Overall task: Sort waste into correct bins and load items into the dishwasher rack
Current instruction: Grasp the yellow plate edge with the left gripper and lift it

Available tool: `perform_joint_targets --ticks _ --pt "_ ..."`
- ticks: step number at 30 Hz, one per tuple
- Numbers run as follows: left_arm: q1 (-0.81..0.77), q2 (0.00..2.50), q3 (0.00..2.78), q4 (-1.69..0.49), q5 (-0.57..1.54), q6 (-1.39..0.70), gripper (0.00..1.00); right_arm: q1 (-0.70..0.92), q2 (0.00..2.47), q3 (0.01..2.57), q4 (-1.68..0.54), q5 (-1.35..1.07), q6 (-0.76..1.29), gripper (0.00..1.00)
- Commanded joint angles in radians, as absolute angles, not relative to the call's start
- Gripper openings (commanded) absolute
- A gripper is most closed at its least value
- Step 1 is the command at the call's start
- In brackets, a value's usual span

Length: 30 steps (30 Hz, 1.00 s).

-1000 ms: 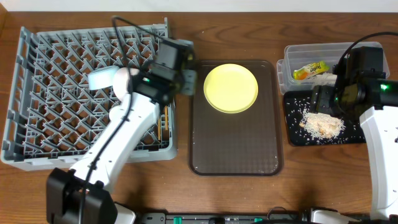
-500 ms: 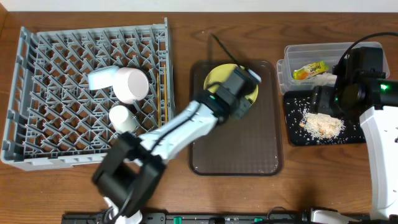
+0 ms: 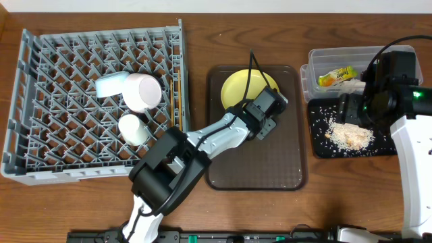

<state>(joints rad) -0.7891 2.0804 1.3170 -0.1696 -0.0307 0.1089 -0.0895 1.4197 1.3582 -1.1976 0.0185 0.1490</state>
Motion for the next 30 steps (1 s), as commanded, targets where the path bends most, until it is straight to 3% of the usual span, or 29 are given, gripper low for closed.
perform_joint_targets --ticks 1,4,8,10,23,30 --pt "-0.786 2.097 1.32 -0.181 -0.071 0.119 0.54 -0.104 1.418 1.361 -1.201 0.017 0.141 0.77" --pt "-0.787 2.097 1.32 -0.199 -0.071 0.119 0.4 -0.104 1.418 1.361 -1.201 0.017 0.141 0.77" --pt "-0.787 2.096 1.32 -0.226 -0.071 0.119 0.11 -0.104 1.418 1.361 -1.201 0.017 0.141 0.77" --pt "-0.787 2.086 1.32 -0.243 -0.072 0.119 0.06 -0.104 1.418 1.361 -1.202 0.018 0.141 0.77" --pt "-0.769 1.675 1.32 -0.325 -0.072 0.061 0.06 -0.104 1.418 1.361 -1.205 0.018 0.141 0.77" --pt "-0.577 1.467 1.32 -0.409 -0.018 -0.213 0.06 -0.104 1.418 1.361 -1.205 0.018 0.141 0.77"
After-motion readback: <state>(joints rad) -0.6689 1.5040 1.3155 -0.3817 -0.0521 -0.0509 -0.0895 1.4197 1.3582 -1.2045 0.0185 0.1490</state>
